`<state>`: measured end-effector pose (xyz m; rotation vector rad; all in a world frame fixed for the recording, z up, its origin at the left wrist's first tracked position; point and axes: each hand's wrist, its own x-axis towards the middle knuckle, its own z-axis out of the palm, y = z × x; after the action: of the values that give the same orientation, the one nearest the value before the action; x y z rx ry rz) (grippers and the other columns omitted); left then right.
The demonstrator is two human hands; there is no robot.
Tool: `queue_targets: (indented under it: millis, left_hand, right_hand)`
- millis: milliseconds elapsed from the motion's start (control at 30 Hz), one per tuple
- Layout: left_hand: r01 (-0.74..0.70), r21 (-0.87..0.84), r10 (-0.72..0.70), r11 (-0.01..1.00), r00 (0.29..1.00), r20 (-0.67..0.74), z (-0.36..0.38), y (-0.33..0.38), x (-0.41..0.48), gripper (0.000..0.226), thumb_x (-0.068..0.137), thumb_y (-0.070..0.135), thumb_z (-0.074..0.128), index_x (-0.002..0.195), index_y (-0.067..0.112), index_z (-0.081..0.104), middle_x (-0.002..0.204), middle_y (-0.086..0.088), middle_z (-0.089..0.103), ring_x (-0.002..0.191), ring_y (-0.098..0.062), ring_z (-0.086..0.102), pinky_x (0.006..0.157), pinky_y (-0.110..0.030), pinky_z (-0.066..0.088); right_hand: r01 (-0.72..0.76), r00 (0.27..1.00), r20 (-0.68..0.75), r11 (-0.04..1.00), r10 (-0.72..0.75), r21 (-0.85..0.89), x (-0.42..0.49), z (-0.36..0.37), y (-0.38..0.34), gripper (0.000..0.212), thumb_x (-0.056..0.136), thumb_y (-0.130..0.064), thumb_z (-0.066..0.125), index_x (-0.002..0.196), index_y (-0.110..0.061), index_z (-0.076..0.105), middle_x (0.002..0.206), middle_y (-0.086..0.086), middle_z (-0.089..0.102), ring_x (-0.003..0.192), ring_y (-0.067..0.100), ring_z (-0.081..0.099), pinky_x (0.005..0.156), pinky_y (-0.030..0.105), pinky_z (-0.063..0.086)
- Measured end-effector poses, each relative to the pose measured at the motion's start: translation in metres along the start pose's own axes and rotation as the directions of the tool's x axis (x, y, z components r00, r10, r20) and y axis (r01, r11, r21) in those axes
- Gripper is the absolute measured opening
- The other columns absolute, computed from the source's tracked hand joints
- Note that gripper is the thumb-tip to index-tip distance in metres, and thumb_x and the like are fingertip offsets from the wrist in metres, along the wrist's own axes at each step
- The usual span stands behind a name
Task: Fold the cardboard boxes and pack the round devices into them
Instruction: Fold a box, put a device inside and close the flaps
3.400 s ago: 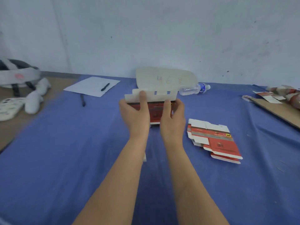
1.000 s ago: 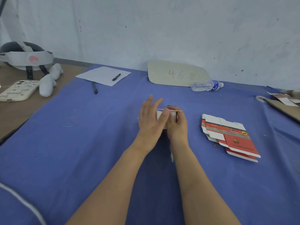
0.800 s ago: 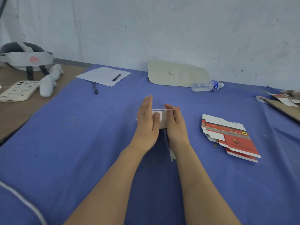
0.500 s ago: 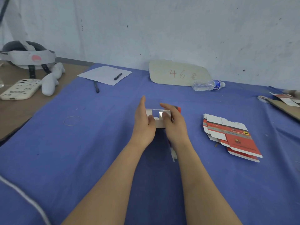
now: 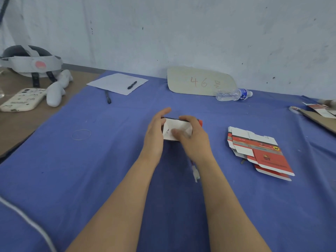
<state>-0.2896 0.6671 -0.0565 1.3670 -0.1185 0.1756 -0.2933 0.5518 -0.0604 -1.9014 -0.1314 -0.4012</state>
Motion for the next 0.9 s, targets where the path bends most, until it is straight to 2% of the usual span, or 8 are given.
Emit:
queue_targets:
  millis: [233, 300, 433, 533, 633, 733, 833, 900]
  left_hand:
    - [0.016, -0.058, -0.018, 0.998, 0.999, -0.043, 0.003, -0.001, 0.001, 0.027, 0.102, 0.032, 0.033, 0.116, 0.037, 0.056, 0.116, 0.02, 0.054, 0.102, 0.009, 0.053, 0.088, -0.012, 0.042]
    - [0.034, -0.069, -0.039, 0.997, 0.996, -0.076, 0.005, 0.0, 0.002, 0.021, 0.102, 0.035, 0.033, 0.107, 0.03, 0.053, 0.108, 0.017, 0.052, 0.093, 0.01, 0.051, 0.086, -0.013, 0.04]
    - [0.161, 0.001, -0.16, 0.987, 0.977, -0.142, 0.005, 0.0, 0.008, 0.036, 0.1, 0.045, 0.035, 0.11, 0.018, 0.058, 0.128, -0.004, 0.054, 0.116, -0.017, 0.054, 0.105, -0.04, 0.04]
    - [0.265, -0.108, -0.267, 0.958, 0.964, 0.003, -0.004, 0.004, 0.006, 0.037, 0.093, 0.047, 0.046, 0.107, 0.02, 0.068, 0.114, -0.008, 0.069, 0.107, -0.024, 0.065, 0.095, -0.042, 0.052]
    - [0.232, -0.095, -0.236, 0.968, 0.971, -0.03, -0.007, 0.005, 0.006, 0.034, 0.092, 0.038, 0.05, 0.111, 0.017, 0.067, 0.109, -0.008, 0.071, 0.098, -0.023, 0.069, 0.082, -0.038, 0.059]
    - [0.183, -0.162, -0.21, 0.97, 0.963, -0.17, -0.01, 0.003, 0.01, 0.039, 0.093, 0.026, 0.052, 0.131, 0.017, 0.051, 0.118, -0.005, 0.066, 0.101, -0.019, 0.067, 0.083, -0.033, 0.058]
    - [0.086, -0.251, -0.128, 0.964, 0.979, -0.158, -0.014, 0.001, 0.014, 0.055, 0.092, 0.012, 0.052, 0.143, 0.022, 0.033, 0.118, -0.002, 0.059, 0.098, -0.012, 0.062, 0.09, -0.029, 0.051]
    - [0.069, -0.337, -0.076, 0.939, 0.997, -0.01, -0.011, 0.004, 0.013, 0.05, 0.082, 0.005, 0.054, 0.129, 0.022, 0.047, 0.11, -0.004, 0.061, 0.091, -0.015, 0.063, 0.082, -0.027, 0.052]
  right_hand:
    - [0.107, 0.984, -0.132, 0.991, -0.117, -0.082, -0.001, 0.011, 0.004, 0.028, 0.088, -0.017, 0.064, 0.114, -0.026, 0.057, 0.099, -0.028, 0.046, 0.103, 0.008, 0.052, 0.085, 0.019, 0.045]
    - [0.126, 0.982, -0.133, 0.989, -0.136, -0.082, -0.002, 0.012, 0.004, 0.028, 0.088, -0.015, 0.064, 0.111, -0.028, 0.057, 0.1, -0.028, 0.048, 0.104, 0.006, 0.052, 0.085, 0.017, 0.045]
    - [0.189, 0.976, -0.109, 0.982, -0.19, -0.016, -0.002, 0.012, 0.0, 0.026, 0.089, -0.016, 0.061, 0.104, -0.036, 0.054, 0.114, -0.019, 0.053, 0.118, 0.005, 0.047, 0.087, 0.006, 0.038]
    - [0.193, 0.973, -0.134, 0.981, -0.19, 0.008, -0.001, 0.01, -0.002, 0.01, 0.093, -0.021, 0.058, 0.1, -0.028, 0.058, 0.116, -0.014, 0.055, 0.127, 0.001, 0.04, 0.091, 0.009, 0.038]
    - [0.147, 0.984, -0.106, 0.989, -0.146, -0.003, -0.001, 0.009, -0.004, 0.011, 0.094, -0.026, 0.057, 0.104, -0.029, 0.059, 0.108, -0.022, 0.055, 0.113, 0.008, 0.051, 0.085, 0.011, 0.041]
    - [-0.056, 0.99, -0.139, 0.987, 0.035, -0.148, 0.003, 0.005, -0.002, 0.026, 0.097, -0.04, 0.047, 0.116, -0.026, 0.058, 0.116, -0.008, 0.059, 0.106, 0.013, 0.054, 0.094, 0.027, 0.042]
    - [-0.206, 0.937, -0.347, 0.875, 0.047, -0.439, 0.005, -0.002, -0.002, 0.036, 0.099, -0.046, 0.036, 0.09, -0.022, 0.06, 0.091, -0.005, 0.064, 0.094, 0.02, 0.052, 0.086, 0.033, 0.035]
    - [-0.104, 0.934, -0.357, 0.955, -0.003, -0.279, 0.004, -0.001, -0.009, 0.042, 0.099, -0.047, 0.035, 0.072, -0.021, 0.054, 0.071, -0.009, 0.059, 0.081, 0.008, 0.055, 0.074, 0.027, 0.04]
